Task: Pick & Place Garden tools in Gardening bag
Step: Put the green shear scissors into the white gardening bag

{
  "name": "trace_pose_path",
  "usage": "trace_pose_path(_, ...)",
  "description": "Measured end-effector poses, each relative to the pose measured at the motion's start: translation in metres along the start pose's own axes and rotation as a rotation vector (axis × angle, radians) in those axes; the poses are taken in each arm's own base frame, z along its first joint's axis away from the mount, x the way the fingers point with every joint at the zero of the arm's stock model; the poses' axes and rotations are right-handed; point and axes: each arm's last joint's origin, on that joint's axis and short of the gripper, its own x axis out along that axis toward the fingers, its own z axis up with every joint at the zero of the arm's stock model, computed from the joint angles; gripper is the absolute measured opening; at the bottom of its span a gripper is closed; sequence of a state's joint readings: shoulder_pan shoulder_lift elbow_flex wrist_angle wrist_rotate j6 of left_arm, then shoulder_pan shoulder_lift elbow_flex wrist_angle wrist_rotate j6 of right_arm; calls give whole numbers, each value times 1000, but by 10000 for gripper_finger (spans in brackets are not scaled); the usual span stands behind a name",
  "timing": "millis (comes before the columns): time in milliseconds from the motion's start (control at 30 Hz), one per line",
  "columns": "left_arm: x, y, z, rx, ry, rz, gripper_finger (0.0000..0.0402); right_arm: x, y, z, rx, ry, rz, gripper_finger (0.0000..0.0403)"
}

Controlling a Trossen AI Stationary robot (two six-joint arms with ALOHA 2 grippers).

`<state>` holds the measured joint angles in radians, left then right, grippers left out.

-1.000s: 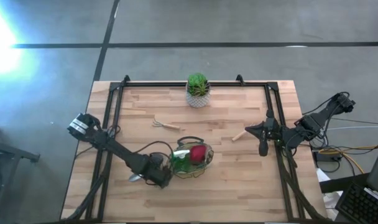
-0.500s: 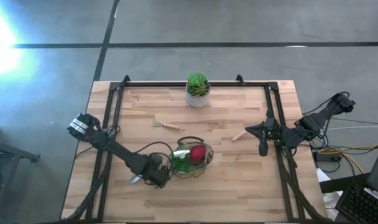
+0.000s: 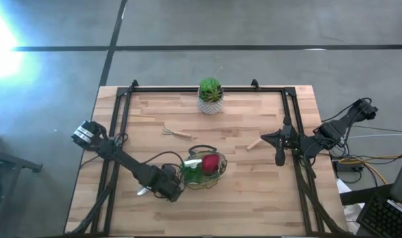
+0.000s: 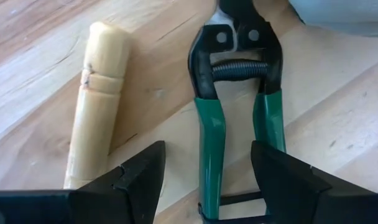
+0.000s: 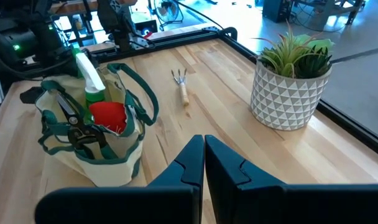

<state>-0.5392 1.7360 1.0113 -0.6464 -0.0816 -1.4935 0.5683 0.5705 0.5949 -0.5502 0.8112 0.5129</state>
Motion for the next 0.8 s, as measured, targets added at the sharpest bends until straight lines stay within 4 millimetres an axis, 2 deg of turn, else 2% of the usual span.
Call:
trace_pose_path(233, 10, 0, -1, 24, 0, 31, 240, 0, 0, 0, 0, 0, 0, 8)
trace_pose_path(333, 14, 1, -1, 34, 1, 48, 225, 0, 0, 0, 0, 0, 0, 8)
trace_pose_path(500, 19, 3, -1, 35, 8, 79, 159, 0, 0, 0, 0, 0, 0, 8)
trace_pose_path(700, 20, 4, -2, 48, 19, 87, 36, 0, 0, 0, 0, 0, 1, 8)
trace_pose_path(800, 20, 2, -2, 67, 44, 73, 30, 0, 0, 0, -1, 0, 1, 8)
